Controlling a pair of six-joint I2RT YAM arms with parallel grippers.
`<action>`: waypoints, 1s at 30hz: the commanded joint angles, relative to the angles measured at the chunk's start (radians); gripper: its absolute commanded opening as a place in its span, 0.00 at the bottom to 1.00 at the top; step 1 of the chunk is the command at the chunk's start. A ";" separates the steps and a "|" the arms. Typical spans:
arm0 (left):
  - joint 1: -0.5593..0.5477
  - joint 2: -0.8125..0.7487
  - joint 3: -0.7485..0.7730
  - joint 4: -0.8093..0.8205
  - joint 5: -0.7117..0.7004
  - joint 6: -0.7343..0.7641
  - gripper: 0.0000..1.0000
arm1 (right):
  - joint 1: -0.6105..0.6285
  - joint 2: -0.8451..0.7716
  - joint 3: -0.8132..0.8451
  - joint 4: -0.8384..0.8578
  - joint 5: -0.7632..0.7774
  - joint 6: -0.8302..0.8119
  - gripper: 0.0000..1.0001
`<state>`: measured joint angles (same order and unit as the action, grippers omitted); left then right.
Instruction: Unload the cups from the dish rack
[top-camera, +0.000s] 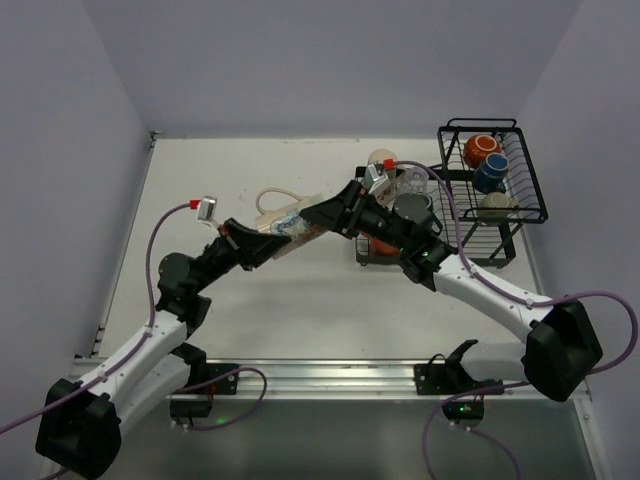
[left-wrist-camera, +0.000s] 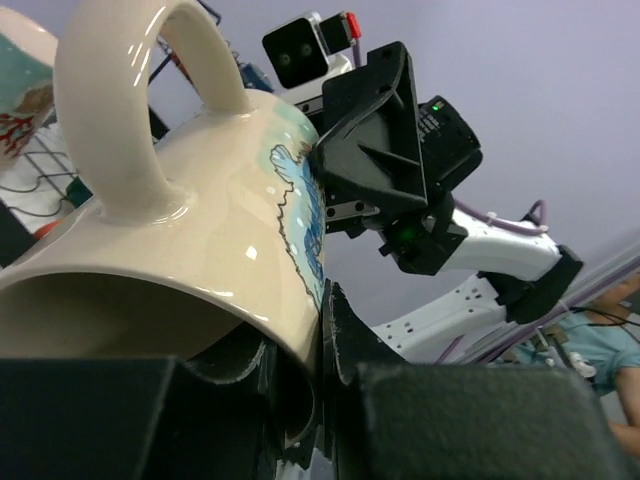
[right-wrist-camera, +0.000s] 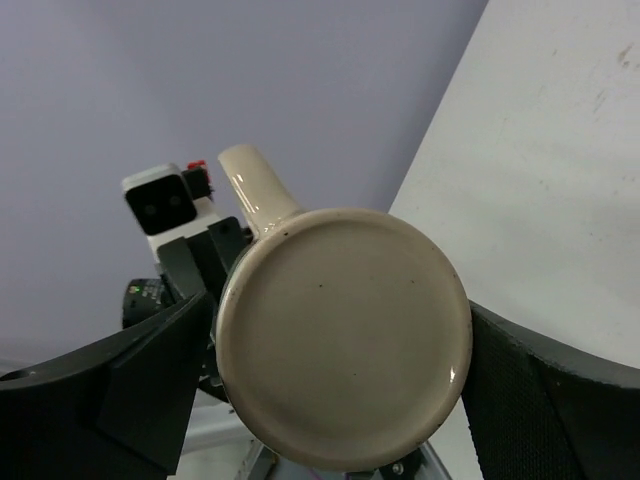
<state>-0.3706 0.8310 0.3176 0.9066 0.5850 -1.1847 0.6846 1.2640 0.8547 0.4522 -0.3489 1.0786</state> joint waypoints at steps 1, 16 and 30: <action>-0.001 -0.012 0.121 -0.272 -0.141 0.246 0.00 | 0.015 -0.008 -0.003 0.060 0.010 -0.046 0.99; 0.013 0.497 1.006 -1.477 -0.712 0.915 0.00 | 0.015 -0.225 -0.081 -0.394 0.277 -0.365 0.99; 0.107 0.911 1.295 -1.721 -0.752 0.999 0.00 | 0.015 -0.321 -0.143 -0.492 0.268 -0.474 0.99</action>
<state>-0.2890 1.7309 1.5249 -0.8021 -0.1268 -0.2417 0.6994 0.9718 0.7204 -0.0235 -0.0956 0.6525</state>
